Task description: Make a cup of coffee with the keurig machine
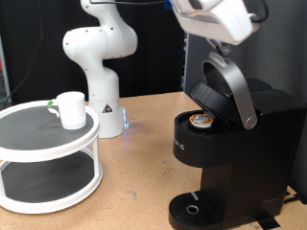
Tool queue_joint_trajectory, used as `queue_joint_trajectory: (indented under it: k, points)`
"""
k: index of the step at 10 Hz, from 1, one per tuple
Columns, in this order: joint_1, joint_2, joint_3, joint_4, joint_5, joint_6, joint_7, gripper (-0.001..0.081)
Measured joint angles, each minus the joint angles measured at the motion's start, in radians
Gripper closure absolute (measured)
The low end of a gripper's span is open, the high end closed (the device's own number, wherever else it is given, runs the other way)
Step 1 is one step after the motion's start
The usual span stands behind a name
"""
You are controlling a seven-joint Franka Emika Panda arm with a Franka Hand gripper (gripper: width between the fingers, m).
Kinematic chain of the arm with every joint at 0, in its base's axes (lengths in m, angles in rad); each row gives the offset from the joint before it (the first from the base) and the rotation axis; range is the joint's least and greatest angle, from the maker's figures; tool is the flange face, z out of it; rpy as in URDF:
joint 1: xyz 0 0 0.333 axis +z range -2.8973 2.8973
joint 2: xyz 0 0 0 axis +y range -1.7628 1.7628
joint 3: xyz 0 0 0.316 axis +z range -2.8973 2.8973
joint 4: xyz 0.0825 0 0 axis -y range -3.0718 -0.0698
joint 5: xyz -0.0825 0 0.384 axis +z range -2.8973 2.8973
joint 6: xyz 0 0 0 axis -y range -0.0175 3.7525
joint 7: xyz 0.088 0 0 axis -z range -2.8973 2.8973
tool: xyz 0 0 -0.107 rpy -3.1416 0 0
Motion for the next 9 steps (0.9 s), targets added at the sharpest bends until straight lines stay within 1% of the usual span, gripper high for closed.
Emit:
queue_joint_trajectory:
  k: [2, 6, 9]
  points:
    - [-0.016, 0.000, -0.016, -0.015, -0.041, -0.002, -0.017, 0.0804]
    - [-0.035, 0.004, -0.037, -0.050, -0.067, 0.019, -0.075, 0.0804]
    - [-0.055, 0.022, -0.048, -0.106, -0.103, 0.085, -0.108, 0.0804]
